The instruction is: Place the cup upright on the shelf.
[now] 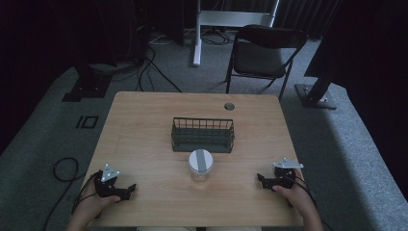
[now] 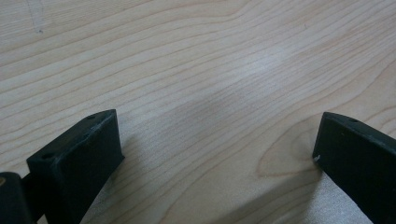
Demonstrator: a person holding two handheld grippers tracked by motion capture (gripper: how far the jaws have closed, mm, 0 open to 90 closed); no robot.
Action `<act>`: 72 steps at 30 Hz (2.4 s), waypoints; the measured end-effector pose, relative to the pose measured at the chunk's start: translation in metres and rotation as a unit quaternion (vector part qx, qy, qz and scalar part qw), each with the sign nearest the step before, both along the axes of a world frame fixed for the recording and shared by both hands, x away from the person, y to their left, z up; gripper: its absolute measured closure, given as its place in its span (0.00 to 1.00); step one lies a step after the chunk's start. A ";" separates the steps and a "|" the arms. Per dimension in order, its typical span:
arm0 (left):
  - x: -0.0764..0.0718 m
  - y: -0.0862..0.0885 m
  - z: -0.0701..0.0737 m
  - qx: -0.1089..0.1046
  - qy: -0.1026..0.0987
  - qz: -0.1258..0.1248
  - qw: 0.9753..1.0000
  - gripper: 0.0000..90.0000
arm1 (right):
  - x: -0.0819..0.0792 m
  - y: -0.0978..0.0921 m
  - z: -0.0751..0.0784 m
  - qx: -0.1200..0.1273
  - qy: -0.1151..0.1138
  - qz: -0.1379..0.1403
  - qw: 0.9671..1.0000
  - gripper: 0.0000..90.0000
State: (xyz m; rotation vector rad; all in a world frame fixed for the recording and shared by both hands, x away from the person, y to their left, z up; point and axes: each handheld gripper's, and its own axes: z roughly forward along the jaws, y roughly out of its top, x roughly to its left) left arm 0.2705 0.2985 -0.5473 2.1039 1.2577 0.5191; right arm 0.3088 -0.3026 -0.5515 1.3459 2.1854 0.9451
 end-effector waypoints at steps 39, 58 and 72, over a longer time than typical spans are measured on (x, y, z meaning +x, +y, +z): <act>0.000 0.000 0.000 0.000 0.000 0.000 1.000 0.01 | 0.000 0.000 0.001 0.006 -0.007 0.015 1.000 0.13; 0.000 0.000 0.000 0.000 0.000 0.000 1.000 0.01 | -0.001 0.020 0.015 0.013 -0.031 0.052 0.998 0.13; 0.000 0.000 0.000 0.000 0.000 0.000 1.000 0.01 | 0.000 0.050 0.026 0.023 -0.045 0.104 0.993 0.13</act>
